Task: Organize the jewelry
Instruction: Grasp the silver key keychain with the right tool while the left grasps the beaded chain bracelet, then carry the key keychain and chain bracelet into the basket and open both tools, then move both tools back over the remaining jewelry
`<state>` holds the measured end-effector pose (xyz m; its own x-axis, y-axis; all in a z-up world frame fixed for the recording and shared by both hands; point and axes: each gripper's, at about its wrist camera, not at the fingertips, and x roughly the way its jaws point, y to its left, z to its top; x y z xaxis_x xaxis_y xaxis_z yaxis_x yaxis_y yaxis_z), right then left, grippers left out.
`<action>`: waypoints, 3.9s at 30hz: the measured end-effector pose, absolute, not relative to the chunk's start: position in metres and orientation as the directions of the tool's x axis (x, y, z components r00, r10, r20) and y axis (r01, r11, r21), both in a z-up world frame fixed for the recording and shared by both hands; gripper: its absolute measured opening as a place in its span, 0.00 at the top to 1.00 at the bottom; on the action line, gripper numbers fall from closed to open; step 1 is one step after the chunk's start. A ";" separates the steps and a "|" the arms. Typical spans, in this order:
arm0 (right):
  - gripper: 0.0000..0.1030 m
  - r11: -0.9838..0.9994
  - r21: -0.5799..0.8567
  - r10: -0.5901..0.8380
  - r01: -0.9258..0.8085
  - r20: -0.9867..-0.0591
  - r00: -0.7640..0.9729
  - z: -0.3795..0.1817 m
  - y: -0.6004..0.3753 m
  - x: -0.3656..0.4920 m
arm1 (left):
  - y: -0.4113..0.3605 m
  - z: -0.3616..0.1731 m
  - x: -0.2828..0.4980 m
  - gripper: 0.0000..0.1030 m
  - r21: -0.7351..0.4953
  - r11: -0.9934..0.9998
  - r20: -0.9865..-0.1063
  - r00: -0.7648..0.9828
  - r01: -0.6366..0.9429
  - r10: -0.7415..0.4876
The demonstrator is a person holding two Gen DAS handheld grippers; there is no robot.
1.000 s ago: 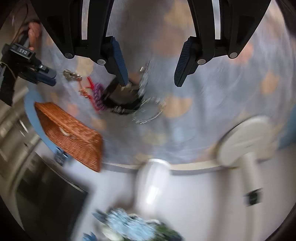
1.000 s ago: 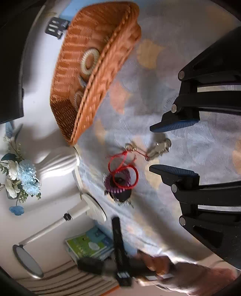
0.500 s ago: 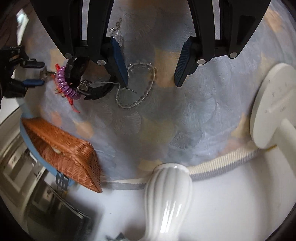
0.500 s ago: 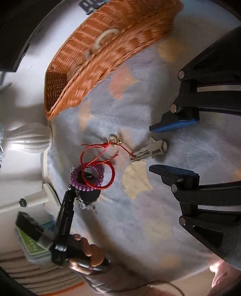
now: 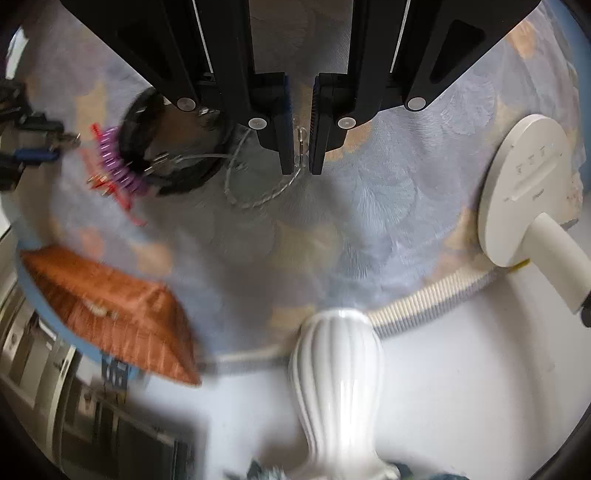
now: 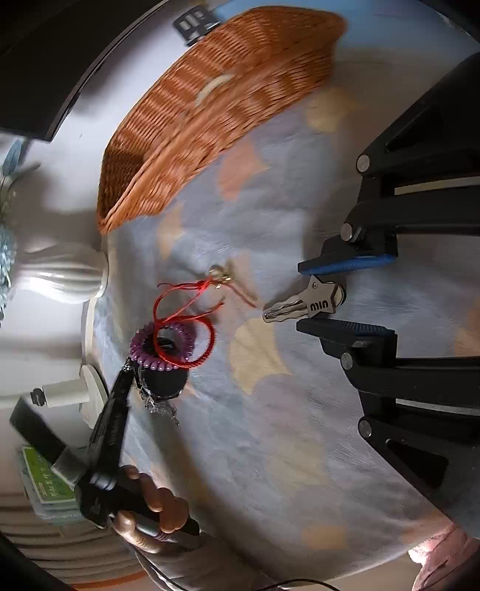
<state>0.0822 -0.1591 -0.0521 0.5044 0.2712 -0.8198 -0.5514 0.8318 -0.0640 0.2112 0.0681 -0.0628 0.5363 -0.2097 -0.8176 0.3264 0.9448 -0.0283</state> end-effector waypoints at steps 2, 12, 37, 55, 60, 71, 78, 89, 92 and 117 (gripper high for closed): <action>0.75 0.845 -0.063 0.265 -0.532 -0.814 0.517 -0.048 -0.168 0.071 | 0.071 -0.049 0.206 0.93 -0.052 0.945 -0.798 0.556 0.324 -0.234; 0.75 0.889 -0.001 0.290 -0.458 -0.772 0.566 -0.020 -0.197 0.047 | 0.049 0.040 0.165 0.93 -0.062 0.914 -0.696 0.639 0.401 -0.328; 0.75 0.911 0.178 0.382 -0.372 -0.706 0.596 -0.006 -0.261 0.044 | 0.005 0.035 0.141 0.93 -0.152 0.892 -0.729 0.562 0.426 -0.392; 0.75 0.927 0.142 0.350 -0.346 -0.661 0.664 0.030 -0.264 0.067 | -0.038 0.090 0.111 0.93 -0.195 0.794 -0.596 0.573 0.576 -0.562; 0.75 0.960 0.129 0.272 -0.249 -0.649 0.711 0.050 -0.287 0.112 | -0.080 0.098 0.164 0.93 -0.201 0.765 -0.591 0.548 0.611 -0.593; 0.75 0.987 0.158 0.124 -0.004 -0.755 0.644 0.020 -0.342 0.219 | -0.161 0.037 0.312 0.93 -0.315 0.764 -0.667 0.442 0.563 -0.600; 0.75 0.979 0.205 0.156 0.019 -0.798 0.582 -0.001 -0.349 0.248 | -0.158 -0.009 0.355 0.93 -0.363 0.800 -0.725 0.393 0.479 -0.565; 0.73 0.956 0.290 0.211 0.032 -0.764 0.609 0.007 -0.356 0.241 | -0.151 0.005 0.335 0.52 -0.278 0.828 -0.752 0.426 0.487 -0.503; 0.72 0.959 0.284 0.208 0.020 -0.750 0.628 0.018 -0.352 0.229 | -0.139 0.016 0.316 0.52 -0.308 0.812 -0.726 0.430 0.496 -0.537; 0.62 0.954 0.166 0.296 -0.251 -0.669 0.682 0.003 -0.219 0.082 | 0.050 0.025 0.120 0.51 -0.370 0.886 -0.647 0.607 0.279 -0.461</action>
